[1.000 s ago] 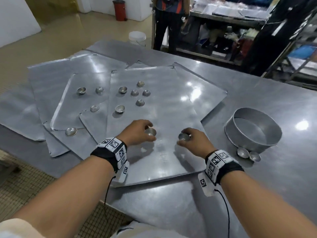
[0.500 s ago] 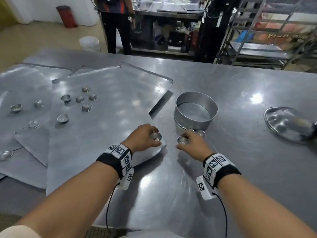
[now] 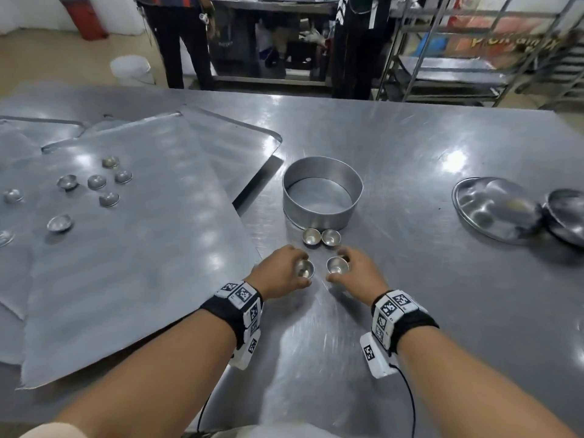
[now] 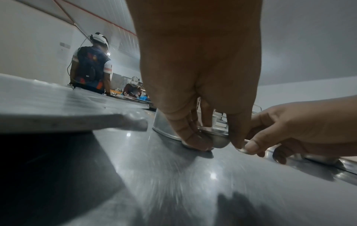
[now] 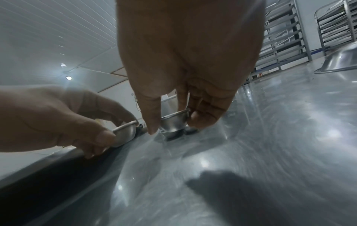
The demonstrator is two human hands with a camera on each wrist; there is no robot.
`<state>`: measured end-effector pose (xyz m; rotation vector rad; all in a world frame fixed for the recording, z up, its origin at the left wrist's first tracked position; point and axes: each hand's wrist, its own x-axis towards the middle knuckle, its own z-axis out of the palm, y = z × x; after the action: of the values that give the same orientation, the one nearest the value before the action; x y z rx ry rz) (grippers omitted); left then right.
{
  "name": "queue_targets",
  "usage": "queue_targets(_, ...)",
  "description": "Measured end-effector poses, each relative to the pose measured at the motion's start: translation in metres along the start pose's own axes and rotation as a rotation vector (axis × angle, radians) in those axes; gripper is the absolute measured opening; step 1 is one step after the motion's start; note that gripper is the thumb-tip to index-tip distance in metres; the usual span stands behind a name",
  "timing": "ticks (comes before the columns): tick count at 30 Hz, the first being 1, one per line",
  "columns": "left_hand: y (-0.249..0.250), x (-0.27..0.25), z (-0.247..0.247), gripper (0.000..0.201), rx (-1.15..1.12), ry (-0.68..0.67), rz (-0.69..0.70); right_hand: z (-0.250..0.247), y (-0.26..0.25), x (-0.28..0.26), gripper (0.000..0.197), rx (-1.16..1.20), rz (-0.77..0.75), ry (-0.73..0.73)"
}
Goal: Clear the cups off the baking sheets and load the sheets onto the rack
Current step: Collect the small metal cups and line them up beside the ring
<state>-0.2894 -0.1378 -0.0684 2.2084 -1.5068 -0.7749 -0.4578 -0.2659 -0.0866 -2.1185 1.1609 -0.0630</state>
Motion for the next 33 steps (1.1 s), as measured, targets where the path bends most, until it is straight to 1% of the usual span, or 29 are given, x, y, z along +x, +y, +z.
queue_targets(3,-0.004,0.006,0.012,0.058,-0.011,-0.009,-0.062,0.004,0.009,0.004,0.059,-0.04,0.004,-0.019)
queue_targets(6,-0.009,0.011,0.018,0.058,-0.022,-0.03,-0.093,0.006,0.015,0.008,0.058,-0.054,-0.019,-0.034)
queue_targets(9,-0.013,0.016,0.023,0.058,-0.024,-0.013,-0.123,0.008,0.019,0.013,0.057,-0.024,-0.025,-0.047)
queue_targets(12,-0.016,0.021,0.028,0.059,-0.043,0.004,-0.144,0.012,0.021,0.017,0.061,-0.008,-0.033,-0.056)
queue_targets(15,-0.019,0.023,0.033,0.058,-0.087,0.048,-0.148,0.015,0.022,0.02,0.069,0.014,-0.032,-0.036)
queue_targets(18,-0.019,0.025,0.034,0.071,-0.147,0.116,-0.14,0.016,0.024,0.023,0.077,0.029,-0.032,0.001)
queue_targets(20,-0.019,0.026,0.034,0.075,-0.168,0.151,-0.141,0.017,0.025,0.024,0.076,0.038,-0.034,0.013)
queue_targets(25,-0.021,0.031,0.037,0.067,-0.155,0.174,-0.143,0.018,0.029,0.024,0.063,0.054,-0.02,0.04)
queue_targets(31,-0.024,0.034,0.041,0.048,-0.183,0.187,-0.165,0.023,0.031,0.024,0.058,0.12,0.007,0.065)
queue_targets(33,-0.025,0.036,0.041,0.05,-0.207,0.18,-0.171,0.023,0.031,0.023,0.055,0.156,0.004,0.074)
